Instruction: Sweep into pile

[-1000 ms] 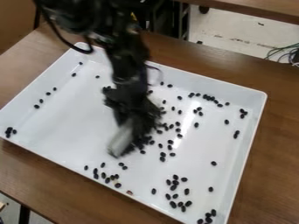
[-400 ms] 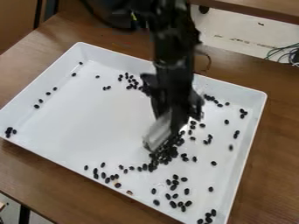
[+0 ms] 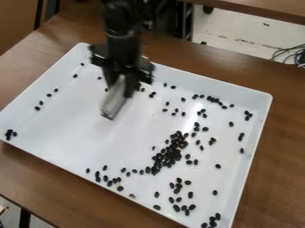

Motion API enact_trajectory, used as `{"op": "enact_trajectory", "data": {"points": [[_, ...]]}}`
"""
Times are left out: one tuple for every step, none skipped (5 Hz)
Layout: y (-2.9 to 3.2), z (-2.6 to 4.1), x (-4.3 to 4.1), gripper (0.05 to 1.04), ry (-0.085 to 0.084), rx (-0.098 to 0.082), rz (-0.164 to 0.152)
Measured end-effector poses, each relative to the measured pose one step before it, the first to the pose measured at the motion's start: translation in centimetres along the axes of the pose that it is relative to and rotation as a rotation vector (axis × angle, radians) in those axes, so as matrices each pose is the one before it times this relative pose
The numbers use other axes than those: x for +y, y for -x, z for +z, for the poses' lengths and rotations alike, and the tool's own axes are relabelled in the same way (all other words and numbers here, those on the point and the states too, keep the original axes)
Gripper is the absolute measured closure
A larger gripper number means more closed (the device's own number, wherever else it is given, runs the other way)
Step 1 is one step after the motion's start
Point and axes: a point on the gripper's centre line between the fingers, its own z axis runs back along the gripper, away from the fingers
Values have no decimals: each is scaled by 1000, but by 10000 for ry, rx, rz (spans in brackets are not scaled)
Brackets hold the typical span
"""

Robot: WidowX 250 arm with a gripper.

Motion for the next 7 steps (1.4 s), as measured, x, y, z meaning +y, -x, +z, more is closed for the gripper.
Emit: {"op": "enact_trajectory", "data": {"points": [[224,-787,5029,727,-347,-119,1388],[-1054,-2331,3679,727,-339,303,156],[-1471,-2990,3619,727,153,351,50],[-1196,-1661,1132,727,218,438,-245],[-975,-464,-155,727,138,-86,-145],[-386,135,-1641,727,315,23,-831],[363,81,-3317,727,253,290,-2144]]}}
